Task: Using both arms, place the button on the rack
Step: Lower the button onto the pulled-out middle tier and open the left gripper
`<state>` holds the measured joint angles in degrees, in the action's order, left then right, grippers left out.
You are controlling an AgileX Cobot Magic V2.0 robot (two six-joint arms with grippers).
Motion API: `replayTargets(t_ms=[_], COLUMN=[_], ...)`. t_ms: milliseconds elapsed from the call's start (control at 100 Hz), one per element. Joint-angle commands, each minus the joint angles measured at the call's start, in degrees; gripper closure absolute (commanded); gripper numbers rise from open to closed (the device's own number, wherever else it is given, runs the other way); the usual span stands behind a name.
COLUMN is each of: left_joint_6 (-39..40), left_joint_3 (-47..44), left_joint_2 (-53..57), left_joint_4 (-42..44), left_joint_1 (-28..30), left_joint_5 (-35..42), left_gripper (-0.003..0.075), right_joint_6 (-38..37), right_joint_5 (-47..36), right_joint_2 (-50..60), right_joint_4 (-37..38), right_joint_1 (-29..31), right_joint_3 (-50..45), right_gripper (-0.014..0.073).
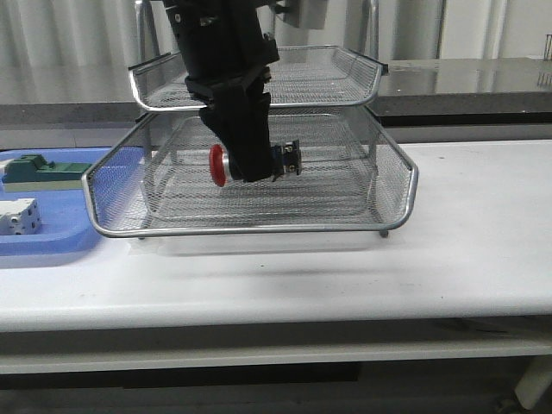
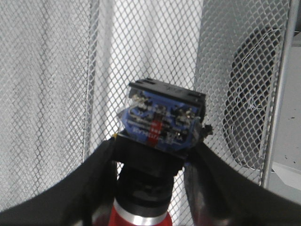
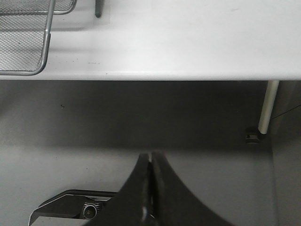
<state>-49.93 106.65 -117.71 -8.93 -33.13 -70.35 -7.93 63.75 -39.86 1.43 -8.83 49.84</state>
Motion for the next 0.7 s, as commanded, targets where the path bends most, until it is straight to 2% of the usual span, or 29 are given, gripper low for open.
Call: replayTargets(t_ms=[0,90,330,690], left_joint_6=[0.6,0.6,0.6,2.3], left_joint_3=[1.4,1.4,1.4,1.8], left_joint_2=[2.4,2.3,2.3,5.8], left_joint_4=[-1.4,-1.4,-1.4,-1.5], left_joint_1=[-0.5,-0.5,-0.5,-0.5], left_joint_5=[1.2,1.2,0.0,-1.2], left_gripper=[0.0394,0.0323,0.0256,0.0246], right_joint_6=[0.2,0.2,0.2,0.2], right_joint_5=[-2.7,-2.7,-2.7,-2.7], right_joint_2=[0.1,0.1,0.1,0.1], right_joint_4=[0.5,0.5,0.5,0.5], right_joint_1=[0.0,0.0,0.0,0.0], right_joint_3=[2.0,2.0,2.0,2.0], right_gripper=[0.0662,0.0662,0.0662,0.0662])
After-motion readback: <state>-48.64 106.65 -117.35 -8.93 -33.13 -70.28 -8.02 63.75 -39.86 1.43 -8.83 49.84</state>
